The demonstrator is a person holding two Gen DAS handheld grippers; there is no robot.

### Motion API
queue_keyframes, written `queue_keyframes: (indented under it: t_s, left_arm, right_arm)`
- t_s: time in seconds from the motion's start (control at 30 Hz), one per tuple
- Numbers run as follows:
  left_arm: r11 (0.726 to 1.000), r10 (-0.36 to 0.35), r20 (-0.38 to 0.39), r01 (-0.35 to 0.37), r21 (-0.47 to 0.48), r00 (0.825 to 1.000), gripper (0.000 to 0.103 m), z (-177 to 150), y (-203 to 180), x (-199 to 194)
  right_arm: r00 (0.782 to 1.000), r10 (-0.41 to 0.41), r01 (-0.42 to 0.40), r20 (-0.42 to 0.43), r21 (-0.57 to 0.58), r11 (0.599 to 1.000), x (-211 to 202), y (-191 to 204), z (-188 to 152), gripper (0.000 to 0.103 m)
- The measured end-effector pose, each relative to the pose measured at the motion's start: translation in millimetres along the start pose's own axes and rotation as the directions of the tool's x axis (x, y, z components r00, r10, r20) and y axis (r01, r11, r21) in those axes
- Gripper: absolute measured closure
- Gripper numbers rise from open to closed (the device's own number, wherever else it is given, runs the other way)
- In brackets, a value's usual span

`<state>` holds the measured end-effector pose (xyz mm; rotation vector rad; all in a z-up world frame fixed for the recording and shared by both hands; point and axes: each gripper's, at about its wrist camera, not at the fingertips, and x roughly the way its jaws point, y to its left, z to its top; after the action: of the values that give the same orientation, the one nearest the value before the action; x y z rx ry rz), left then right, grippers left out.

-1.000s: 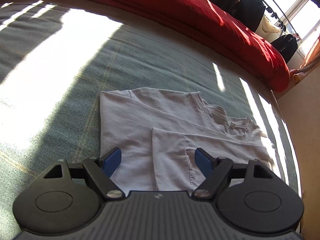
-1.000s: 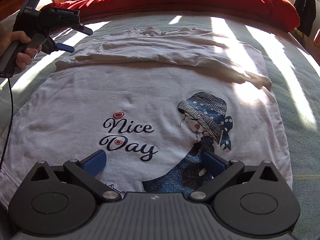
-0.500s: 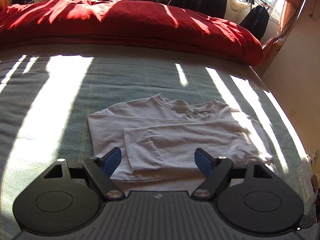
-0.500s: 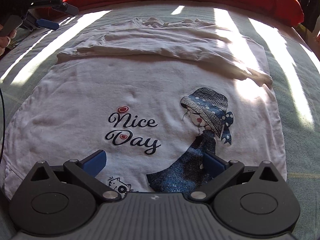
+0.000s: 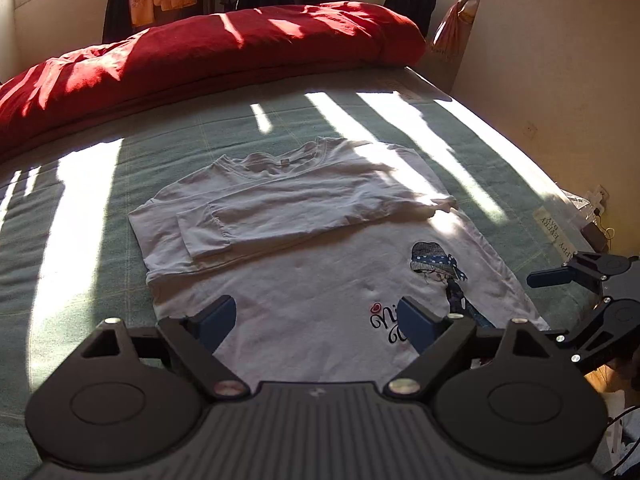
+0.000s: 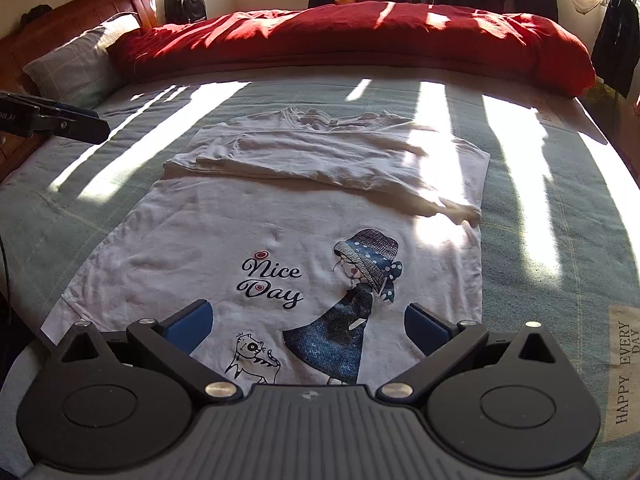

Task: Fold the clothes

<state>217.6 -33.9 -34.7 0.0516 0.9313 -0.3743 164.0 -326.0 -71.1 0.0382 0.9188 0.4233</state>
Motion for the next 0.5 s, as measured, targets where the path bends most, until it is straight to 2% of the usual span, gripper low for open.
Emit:
queue_keyframes:
  t_s: [0.13, 0.3, 0.4, 0.5]
  left_arm:
    - [0.997, 0.001, -0.072, -0.007, -0.075, 0.997, 0.015, -48, -9, 39]
    - [0.981, -0.019, -0.107, -0.002, -0.194, 0.994, 0.015, -96, -4, 72]
    - [0.983, -0.006, -0.048, -0.003, -0.184, 0.999, 0.015, -114, -6, 66]
    - [0.988, 0.007, -0.062, -0.017, -0.154, 0.998, 0.015, -121, -10, 58]
  right_arm:
    - [0.996, 0.079, -0.075, -0.036, 0.108, 0.991, 30, -4, -23, 0.0]
    - [0.986, 0.164, -0.153, -0.037, 0.197, 0.968, 55, -5, -46, 0.0]
    - [0.985, 0.171, -0.16, -0.027, 0.234, 0.959, 56, -13, -56, 0.0]
    - [0.988, 0.147, -0.134, -0.038, 0.232, 0.963, 48, -20, -64, 0.0]
